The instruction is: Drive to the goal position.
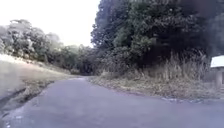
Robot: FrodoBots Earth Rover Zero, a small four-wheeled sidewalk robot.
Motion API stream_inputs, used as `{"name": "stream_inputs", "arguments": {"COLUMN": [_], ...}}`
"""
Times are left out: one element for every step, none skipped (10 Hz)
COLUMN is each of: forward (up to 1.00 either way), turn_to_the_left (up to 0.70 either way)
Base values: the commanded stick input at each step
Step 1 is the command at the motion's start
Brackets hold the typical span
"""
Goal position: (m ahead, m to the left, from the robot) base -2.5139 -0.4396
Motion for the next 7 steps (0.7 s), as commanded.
{"name": "stream_inputs", "arguments": {"forward": [0.00,0.00,0.00,0.00,0.00,0.00,0.00], "turn_to_the_left": [-0.60,-0.60,-0.60,-0.60,-0.60,-0.60,-0.60]}}
